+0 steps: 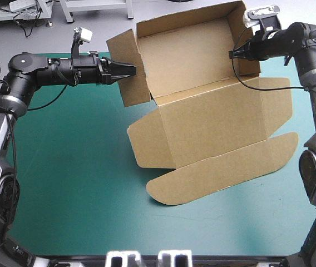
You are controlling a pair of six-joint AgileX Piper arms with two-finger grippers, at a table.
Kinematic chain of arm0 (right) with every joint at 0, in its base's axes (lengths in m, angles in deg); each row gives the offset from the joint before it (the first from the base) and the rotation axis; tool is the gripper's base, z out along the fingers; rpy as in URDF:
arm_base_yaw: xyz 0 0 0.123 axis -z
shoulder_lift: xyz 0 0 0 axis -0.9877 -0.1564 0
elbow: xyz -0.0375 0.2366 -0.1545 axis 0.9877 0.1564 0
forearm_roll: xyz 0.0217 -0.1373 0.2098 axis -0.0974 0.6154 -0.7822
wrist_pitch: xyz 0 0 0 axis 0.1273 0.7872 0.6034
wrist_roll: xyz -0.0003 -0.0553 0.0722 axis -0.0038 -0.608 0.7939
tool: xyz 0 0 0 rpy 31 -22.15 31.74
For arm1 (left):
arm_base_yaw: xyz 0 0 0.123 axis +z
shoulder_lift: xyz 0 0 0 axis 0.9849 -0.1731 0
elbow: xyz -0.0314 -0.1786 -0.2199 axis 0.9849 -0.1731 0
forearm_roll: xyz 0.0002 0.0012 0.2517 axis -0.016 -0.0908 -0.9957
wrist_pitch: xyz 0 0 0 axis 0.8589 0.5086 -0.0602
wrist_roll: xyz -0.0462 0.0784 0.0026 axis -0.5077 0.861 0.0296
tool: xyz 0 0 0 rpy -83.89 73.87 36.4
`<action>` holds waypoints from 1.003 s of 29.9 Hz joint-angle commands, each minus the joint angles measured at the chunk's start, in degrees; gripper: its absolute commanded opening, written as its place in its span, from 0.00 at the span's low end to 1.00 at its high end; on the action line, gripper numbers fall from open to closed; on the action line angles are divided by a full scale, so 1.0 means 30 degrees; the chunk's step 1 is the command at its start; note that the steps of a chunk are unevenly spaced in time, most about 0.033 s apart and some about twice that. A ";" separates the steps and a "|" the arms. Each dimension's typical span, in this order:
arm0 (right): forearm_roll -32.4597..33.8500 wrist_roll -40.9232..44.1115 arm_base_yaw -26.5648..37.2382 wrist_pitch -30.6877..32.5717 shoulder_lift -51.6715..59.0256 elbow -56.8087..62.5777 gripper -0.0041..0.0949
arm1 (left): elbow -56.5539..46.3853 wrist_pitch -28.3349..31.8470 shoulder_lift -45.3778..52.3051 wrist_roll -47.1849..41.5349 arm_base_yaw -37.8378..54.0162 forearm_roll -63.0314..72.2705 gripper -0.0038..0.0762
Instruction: Fold the box
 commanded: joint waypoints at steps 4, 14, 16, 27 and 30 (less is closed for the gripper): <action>-0.1933 -0.0368 -0.0409 -0.1225 0.1091 -0.0604 0.02 | 0.0600 0.0390 0.1003 -0.0161 -0.0066 0.1073 0.25; -0.1647 -0.0368 -0.0371 -0.1264 0.1083 -0.0604 0.02 | 0.0638 -0.0018 0.1003 0.0141 -0.0066 0.1479 0.25; -0.1396 -0.0224 -0.0371 -0.1264 0.1083 -0.0604 0.02 | 0.0804 0.0555 0.1003 0.0312 -0.0066 0.1257 0.25; 0.0449 0.0476 -0.0300 -0.0558 0.1083 -0.0604 0.02 | 0.0844 0.9669 0.2025 0.1243 -0.0038 -0.1995 0.25; 0.0449 0.0476 -0.0300 -0.0558 0.1083 -0.0604 0.02 | 0.0844 1.1326 0.2358 -0.0197 0.0002 -0.5303 0.25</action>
